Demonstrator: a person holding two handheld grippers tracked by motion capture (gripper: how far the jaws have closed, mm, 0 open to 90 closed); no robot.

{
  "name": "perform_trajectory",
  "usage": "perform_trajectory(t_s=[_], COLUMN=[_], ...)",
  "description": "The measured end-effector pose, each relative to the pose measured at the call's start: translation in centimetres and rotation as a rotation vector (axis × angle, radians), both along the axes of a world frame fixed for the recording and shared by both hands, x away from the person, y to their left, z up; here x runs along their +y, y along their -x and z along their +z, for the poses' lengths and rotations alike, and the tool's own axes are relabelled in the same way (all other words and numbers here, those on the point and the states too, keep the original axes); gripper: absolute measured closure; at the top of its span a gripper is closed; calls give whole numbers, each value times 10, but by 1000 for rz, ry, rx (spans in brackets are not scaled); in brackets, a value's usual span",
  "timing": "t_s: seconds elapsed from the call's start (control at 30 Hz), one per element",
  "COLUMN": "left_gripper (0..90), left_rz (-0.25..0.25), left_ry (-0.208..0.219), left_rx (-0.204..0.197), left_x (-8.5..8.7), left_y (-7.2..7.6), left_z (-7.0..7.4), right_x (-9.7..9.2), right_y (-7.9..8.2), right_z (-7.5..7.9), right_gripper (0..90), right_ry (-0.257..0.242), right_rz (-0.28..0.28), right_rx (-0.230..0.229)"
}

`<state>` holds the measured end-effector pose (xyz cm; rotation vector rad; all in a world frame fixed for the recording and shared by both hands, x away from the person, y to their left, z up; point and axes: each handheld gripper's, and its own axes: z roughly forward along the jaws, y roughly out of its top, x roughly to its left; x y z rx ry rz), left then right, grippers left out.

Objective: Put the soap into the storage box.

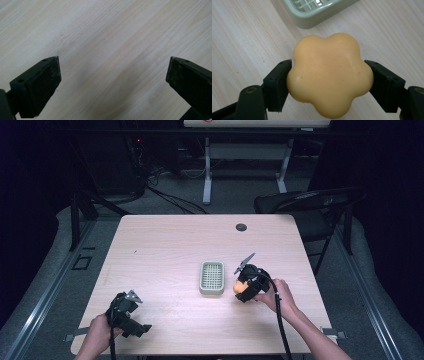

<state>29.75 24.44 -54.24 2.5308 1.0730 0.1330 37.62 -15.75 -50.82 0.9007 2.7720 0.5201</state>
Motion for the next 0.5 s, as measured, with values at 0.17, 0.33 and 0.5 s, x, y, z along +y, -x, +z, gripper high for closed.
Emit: perform_trajectory(t_s=[0.17, 0.33, 0.5], left_gripper=[2, 2, 2], left_rz=[0, 0, 1], left_ry=[1, 1, 2], left_rx=[0, -1, 0], left_x=[0, 0, 0], left_y=[0, 0, 0], left_z=[0, 0, 0], right_x=[3, 4, 7], right_y=[-2, -3, -5], right_z=[2, 6, 9], right_gripper=[250, 250, 250], right_ry=[-7, -22, -29], right_rz=[1, 2, 7], right_rx=[-5, -20, -31])
